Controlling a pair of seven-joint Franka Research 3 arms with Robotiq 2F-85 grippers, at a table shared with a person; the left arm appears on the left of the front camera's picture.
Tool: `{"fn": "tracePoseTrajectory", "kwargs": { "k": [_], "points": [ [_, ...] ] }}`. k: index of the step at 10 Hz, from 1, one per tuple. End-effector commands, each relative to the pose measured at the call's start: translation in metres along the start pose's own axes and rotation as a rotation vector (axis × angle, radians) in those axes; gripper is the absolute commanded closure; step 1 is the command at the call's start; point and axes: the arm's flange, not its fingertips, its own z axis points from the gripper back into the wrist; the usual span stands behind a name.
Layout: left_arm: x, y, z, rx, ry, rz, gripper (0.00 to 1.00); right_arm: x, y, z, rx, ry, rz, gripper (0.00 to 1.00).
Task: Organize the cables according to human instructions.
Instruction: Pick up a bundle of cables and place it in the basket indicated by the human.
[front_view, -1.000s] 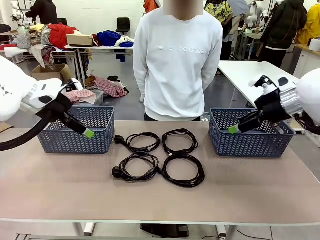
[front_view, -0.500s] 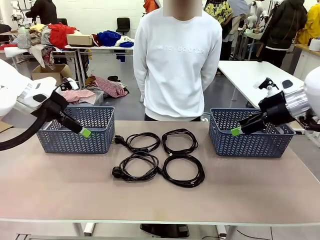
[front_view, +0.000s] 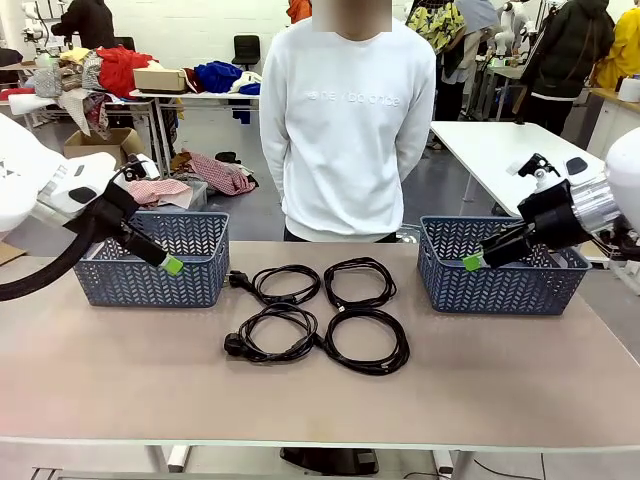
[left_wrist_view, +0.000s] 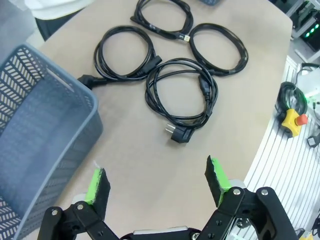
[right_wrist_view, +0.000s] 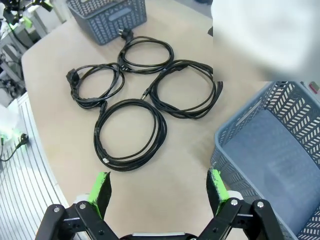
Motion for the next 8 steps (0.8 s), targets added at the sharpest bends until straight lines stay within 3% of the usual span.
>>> {"fn": "tracePoseTrajectory", "kwargs": {
  "k": [1,8],
  "points": [
    [-0.0055,0.0011,-0.0032,-0.023,-0.019,-0.012,0.0,-0.0003,-0.0058,-0.0031,0.012,-0.018,0.027,0.0],
    [-0.0055,0.0011,-0.0032,-0.023,-0.019,-0.012,0.0,-0.0003,-0.0058,-0.0031,0.012,-0.018,0.027,0.0]
  ]
}}
